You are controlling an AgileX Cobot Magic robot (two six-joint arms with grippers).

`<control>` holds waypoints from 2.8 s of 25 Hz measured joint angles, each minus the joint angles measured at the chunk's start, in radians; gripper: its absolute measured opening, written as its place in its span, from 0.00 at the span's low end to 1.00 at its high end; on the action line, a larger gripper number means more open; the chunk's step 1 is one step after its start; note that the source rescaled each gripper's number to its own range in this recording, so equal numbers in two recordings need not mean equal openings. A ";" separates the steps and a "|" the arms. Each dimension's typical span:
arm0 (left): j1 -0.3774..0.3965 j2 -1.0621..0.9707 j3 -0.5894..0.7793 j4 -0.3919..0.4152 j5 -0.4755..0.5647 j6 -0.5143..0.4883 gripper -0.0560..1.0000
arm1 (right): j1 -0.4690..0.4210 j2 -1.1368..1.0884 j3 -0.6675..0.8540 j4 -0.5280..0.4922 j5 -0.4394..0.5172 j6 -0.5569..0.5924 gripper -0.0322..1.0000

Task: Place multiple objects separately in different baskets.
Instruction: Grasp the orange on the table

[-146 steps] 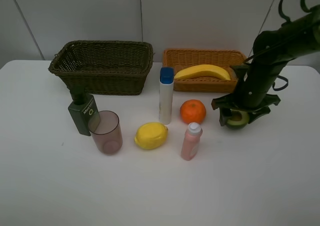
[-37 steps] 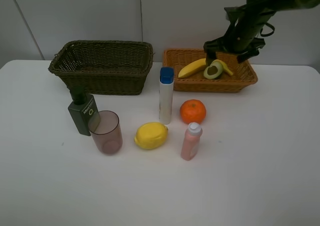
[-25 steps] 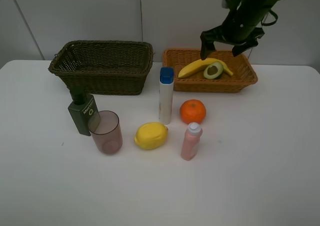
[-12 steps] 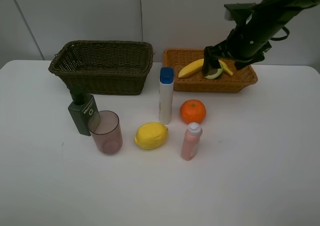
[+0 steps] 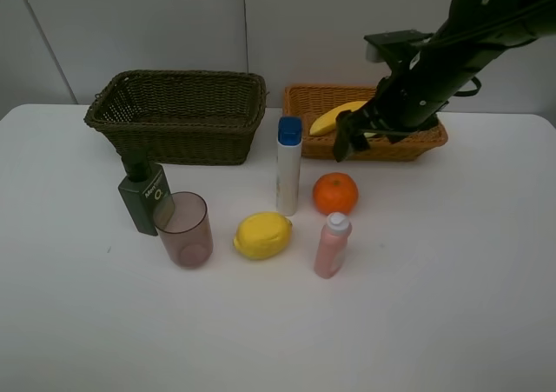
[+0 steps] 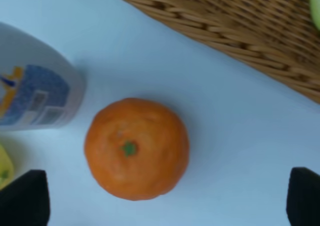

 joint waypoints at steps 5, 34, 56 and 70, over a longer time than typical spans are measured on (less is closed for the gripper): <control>0.000 0.000 0.000 0.000 0.000 0.000 0.95 | 0.031 0.050 0.000 0.014 -0.013 0.005 1.00; 0.000 0.000 0.000 0.000 0.000 0.000 0.95 | 0.039 0.220 0.000 0.088 -0.114 -0.009 1.00; 0.000 0.000 0.000 0.000 0.000 0.000 0.95 | 0.039 0.285 0.000 0.068 -0.162 -0.009 1.00; 0.000 0.000 0.000 0.000 0.000 0.000 0.95 | 0.039 0.285 0.000 0.068 -0.161 -0.009 0.94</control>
